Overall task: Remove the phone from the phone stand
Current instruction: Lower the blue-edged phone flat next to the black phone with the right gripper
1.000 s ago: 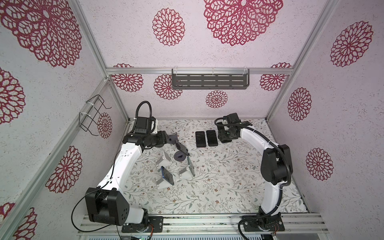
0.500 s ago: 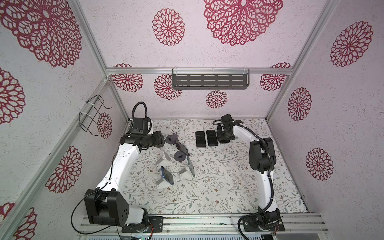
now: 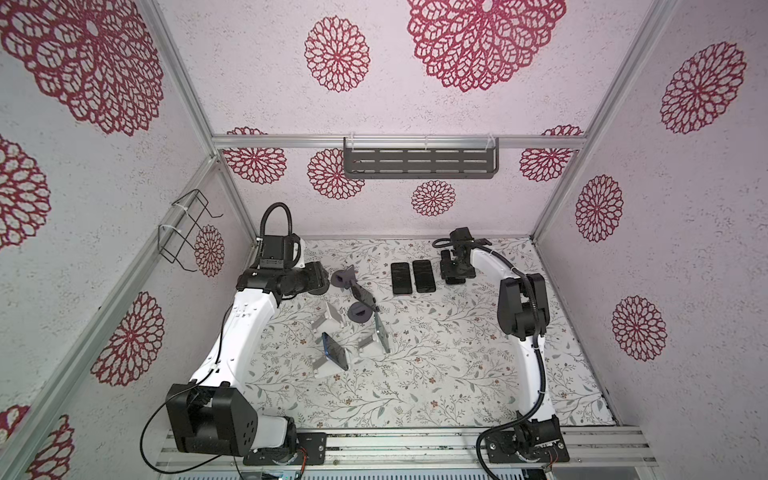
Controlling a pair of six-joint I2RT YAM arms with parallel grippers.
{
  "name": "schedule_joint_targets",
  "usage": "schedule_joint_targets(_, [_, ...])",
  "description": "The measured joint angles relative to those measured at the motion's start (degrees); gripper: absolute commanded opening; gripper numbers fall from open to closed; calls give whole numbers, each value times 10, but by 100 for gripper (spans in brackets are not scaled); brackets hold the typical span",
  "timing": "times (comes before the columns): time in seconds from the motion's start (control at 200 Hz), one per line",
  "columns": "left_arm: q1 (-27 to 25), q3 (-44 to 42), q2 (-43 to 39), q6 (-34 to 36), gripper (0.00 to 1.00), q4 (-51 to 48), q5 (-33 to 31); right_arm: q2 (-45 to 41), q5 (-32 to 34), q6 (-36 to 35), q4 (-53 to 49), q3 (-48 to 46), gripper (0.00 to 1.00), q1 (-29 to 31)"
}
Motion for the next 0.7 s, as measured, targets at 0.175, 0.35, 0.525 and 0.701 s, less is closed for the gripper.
schedule_joint_targets(0.175, [0, 0, 0, 0, 61, 0, 3, 6, -10, -2, 0, 0, 60, 3])
schedule_joint_targets(0.35, [0, 0, 0, 0, 61, 0, 6, 6, -8, -3, 12, -5, 67, 3])
schedule_joint_targets(0.525, [2, 0, 0, 0, 61, 0, 9, 6, -7, -4, 17, -8, 72, 3])
schedule_joint_targets(0.701, [2, 0, 0, 0, 61, 0, 10, 5, -7, -4, 30, -14, 77, 3])
